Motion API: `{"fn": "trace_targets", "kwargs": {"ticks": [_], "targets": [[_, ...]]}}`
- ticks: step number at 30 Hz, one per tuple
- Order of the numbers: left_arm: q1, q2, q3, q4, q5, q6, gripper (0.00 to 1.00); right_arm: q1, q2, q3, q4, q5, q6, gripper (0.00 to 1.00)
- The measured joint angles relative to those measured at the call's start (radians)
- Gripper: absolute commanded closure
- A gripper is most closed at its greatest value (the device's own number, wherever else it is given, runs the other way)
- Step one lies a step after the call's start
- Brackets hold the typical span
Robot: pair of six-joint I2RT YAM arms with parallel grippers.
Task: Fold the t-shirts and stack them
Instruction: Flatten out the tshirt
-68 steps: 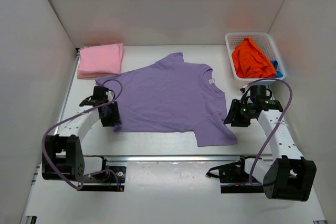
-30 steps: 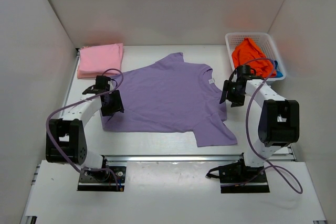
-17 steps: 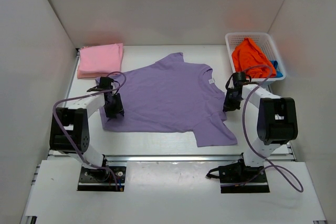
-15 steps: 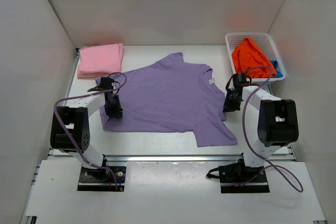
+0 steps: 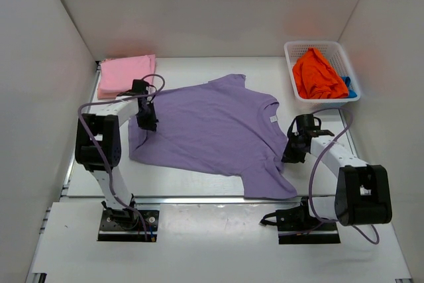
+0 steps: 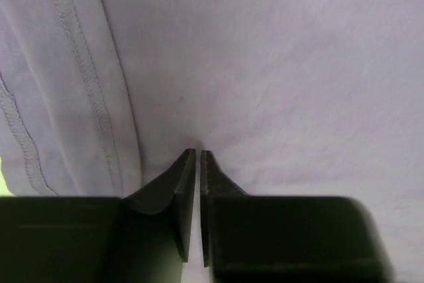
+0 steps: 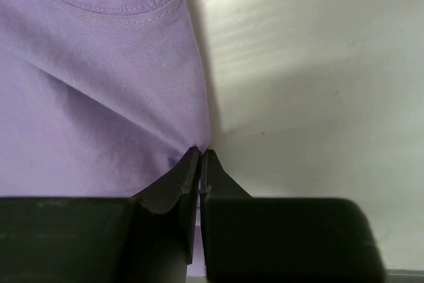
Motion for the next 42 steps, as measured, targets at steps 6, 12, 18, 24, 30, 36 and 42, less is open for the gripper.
{"fn": "trace_targets", "kwargs": {"ticks": [6,12,18,24,30,36,42], "targets": [[-0.007,-0.056,-0.052,0.015,0.023,-0.008,0.36,0.001,-0.034,-0.017,-0.004,-0.016,0.008,1.00],[-0.007,-0.141,-0.122,0.017,0.042,-0.043,0.27,-0.004,-0.041,-0.024,0.000,-0.023,0.003,1.00],[-0.016,-0.108,-0.118,0.027,0.045,-0.070,0.26,-0.027,-0.064,-0.043,0.011,-0.042,-0.001,1.00],[-0.023,-0.075,-0.116,0.035,0.040,-0.093,0.57,-0.034,-0.071,-0.043,0.021,-0.066,-0.004,1.00],[-0.024,-0.067,-0.119,0.043,0.045,-0.102,0.74,-0.034,-0.070,-0.048,0.030,-0.077,-0.009,1.00],[-0.024,-0.069,-0.118,0.041,0.054,-0.100,0.56,-0.033,-0.059,-0.049,0.038,-0.079,-0.014,1.00],[-0.026,-0.092,-0.117,0.008,0.064,-0.097,0.84,-0.033,-0.056,-0.055,0.045,-0.082,-0.016,1.00]]}}
